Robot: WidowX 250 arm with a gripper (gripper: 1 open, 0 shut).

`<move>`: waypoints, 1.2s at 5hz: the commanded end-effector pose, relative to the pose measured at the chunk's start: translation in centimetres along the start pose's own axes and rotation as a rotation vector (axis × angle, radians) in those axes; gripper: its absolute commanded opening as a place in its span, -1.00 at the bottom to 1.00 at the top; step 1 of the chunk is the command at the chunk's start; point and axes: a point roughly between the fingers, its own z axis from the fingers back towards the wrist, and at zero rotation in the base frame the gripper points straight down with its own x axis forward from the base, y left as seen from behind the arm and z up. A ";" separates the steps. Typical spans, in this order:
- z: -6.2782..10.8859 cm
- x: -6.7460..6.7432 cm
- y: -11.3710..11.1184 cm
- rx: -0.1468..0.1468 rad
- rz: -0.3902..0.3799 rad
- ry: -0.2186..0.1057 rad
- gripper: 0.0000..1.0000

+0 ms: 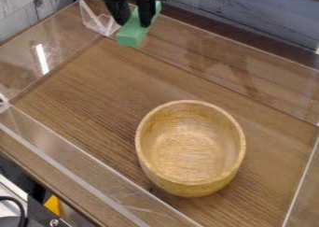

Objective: Put the green block in the brown bowl

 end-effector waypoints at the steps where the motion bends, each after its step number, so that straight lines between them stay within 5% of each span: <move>1: 1.2 1.7 0.7 0.007 -0.019 -0.062 -1.00; 3: 0.8 3.2 2.3 0.011 -0.024 -0.071 -1.00; 6: 0.9 3.4 2.9 0.000 -0.046 -0.064 -1.00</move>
